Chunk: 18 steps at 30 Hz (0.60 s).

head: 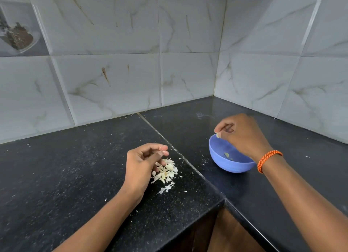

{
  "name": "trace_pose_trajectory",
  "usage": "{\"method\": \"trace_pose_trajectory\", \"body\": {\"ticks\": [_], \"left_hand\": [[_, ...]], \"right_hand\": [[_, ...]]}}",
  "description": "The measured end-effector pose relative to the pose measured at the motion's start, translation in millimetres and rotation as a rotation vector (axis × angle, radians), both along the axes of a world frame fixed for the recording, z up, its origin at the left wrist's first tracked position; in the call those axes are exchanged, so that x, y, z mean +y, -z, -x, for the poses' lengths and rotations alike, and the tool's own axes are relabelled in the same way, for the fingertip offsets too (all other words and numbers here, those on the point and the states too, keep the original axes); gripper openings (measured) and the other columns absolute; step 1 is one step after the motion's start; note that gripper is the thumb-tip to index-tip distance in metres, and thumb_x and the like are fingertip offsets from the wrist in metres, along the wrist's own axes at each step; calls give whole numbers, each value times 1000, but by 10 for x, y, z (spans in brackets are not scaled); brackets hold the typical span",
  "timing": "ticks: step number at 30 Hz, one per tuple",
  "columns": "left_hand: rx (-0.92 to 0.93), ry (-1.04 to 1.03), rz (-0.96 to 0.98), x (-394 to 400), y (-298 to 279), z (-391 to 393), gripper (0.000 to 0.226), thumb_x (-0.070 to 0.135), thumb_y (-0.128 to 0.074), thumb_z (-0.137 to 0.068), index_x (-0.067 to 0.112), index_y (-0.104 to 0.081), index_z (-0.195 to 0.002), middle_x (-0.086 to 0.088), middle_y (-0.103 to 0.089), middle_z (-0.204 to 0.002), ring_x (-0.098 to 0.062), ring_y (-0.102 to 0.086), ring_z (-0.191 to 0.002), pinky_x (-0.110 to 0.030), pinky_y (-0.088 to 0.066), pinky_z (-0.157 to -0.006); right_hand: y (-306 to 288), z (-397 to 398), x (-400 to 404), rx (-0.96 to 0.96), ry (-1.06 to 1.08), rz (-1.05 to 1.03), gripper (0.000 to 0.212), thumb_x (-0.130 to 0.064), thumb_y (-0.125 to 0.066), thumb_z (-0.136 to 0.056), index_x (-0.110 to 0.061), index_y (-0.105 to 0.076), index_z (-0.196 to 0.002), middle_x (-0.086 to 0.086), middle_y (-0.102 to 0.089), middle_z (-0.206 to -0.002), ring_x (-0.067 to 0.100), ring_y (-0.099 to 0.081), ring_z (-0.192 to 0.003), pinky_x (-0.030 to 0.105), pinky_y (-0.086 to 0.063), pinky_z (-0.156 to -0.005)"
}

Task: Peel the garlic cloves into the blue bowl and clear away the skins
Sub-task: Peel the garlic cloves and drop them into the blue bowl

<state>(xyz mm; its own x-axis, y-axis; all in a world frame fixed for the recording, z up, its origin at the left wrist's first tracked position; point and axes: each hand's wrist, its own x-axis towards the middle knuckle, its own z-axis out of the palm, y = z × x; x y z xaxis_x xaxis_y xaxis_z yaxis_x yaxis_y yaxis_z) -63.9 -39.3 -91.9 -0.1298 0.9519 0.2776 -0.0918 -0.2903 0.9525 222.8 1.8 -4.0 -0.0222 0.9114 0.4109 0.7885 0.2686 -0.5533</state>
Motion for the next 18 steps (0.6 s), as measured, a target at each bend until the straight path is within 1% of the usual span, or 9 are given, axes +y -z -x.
{"method": "trace_pose_trajectory", "body": {"ticks": [3, 6, 7, 9, 12, 15, 18], "left_hand": [[16, -11, -5, 15, 8, 11, 24, -8, -66, -99, 8, -83, -98, -14, -81, -92, -24, -67, -70, -27, -50, -56], [21, -18, -5, 26, 22, 19, 24, -8, -66, -99, 8, -84, -98, -14, -81, -92, -25, -67, -70, -29, -49, -57], [20, -22, -6, 32, 26, 22, 25, -8, -66, -99, 8, -84, -99, -13, -81, -92, -25, -66, -70, -30, -49, -57], [21, -26, -10, 46, 36, 26, 26, -9, -65, -98, 9, -84, -99, -13, -81, -92, -26, -66, -71, -33, -48, -58], [38, -10, -17, 51, 47, 29, 27, -9, -64, -99, 10, -84, -100, -13, -81, -93, -26, -66, -72, -33, -47, -59], [71, 13, -30, 41, 30, 34, 27, -6, -64, -102, 12, -84, -102, -12, -81, -93, -23, -67, -73, -32, -49, -59], [92, 24, -28, 54, 18, 58, 28, -4, -63, -102, 15, -84, -104, -11, -80, -93, -21, -67, -74, -32, -49, -60]], "right_hand": [[50, -68, 39, -19, 41, 61, 27, -6, -85, -78, -29, -76, -68, -13, -73, -67, 2, -66, -66, 32, -57, -71], [105, -91, 73, -16, 29, 113, 27, -6, -85, -79, -29, -76, -69, -11, -74, -66, 8, -71, -72, 38, -61, -77], [122, -100, 82, -22, 18, 119, 27, -5, -81, -82, -29, -77, -70, -13, -75, -67, 8, -73, -75, 40, -61, -80], [147, -105, 91, -56, 8, 119, 36, 0, -70, -87, -31, -79, -72, -15, -76, -69, 7, -73, -79, 43, -62, -82], [179, -59, 102, -44, 17, 88, 51, 8, -53, -87, -33, -80, -72, -14, -76, -71, 10, -74, -79, 44, -63, -80], [221, 66, 73, -11, 20, 31, 57, 8, -45, -87, -36, -77, -70, -12, -76, -76, 12, -73, -80, 38, -60, -75], [270, 196, 41, -27, 18, 0, 55, 6, -45, -89, -37, -76, -73, -7, -77, -82, 13, -71, -78, 33, -56, -70]]}}
